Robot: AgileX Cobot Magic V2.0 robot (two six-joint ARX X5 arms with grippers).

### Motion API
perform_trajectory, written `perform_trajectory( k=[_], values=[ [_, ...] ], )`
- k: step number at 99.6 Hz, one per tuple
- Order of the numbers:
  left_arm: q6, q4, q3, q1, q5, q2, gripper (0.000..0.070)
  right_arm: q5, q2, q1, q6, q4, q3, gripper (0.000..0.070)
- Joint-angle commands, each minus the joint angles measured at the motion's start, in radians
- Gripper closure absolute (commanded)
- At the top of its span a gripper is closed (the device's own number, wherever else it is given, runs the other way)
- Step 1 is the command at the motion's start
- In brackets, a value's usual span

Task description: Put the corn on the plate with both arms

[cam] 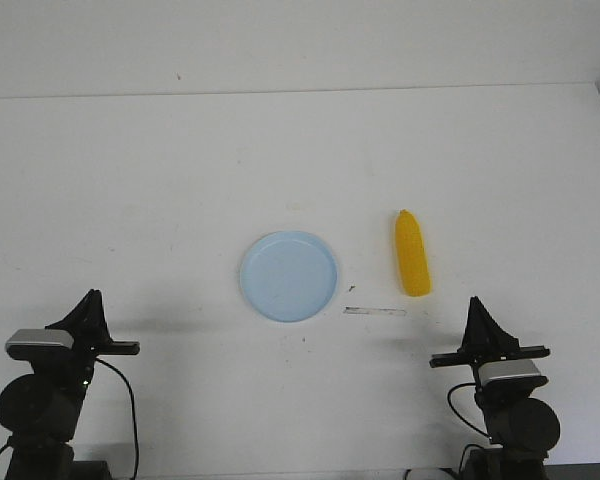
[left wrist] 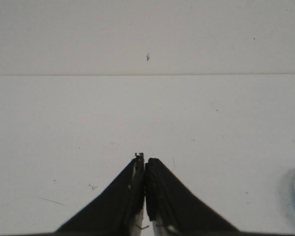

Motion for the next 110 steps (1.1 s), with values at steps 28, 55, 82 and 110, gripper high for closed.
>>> perform_trajectory(
  k=[28,55,82,110],
  values=[
    [0.009,0.005,0.007,0.001,-0.001,-0.129,0.0698,0.0,0.002,0.002,0.016,0.01,-0.001,0.0689],
    [0.009,0.003,0.007,0.001,-0.001,-0.143,0.0698,0.0,0.002,0.002,0.017,0.01,-0.001,0.0689],
    [0.009,0.003,0.007,0.001,-0.001,-0.143,0.0698,-0.003,0.002,0.002,0.014,0.028,-0.001,0.0689],
    [0.009,0.003,0.007,0.001,-0.001,-0.143,0.0698,0.079,0.002,0.001,0.019,0.045,0.037,0.0693]
  ],
)
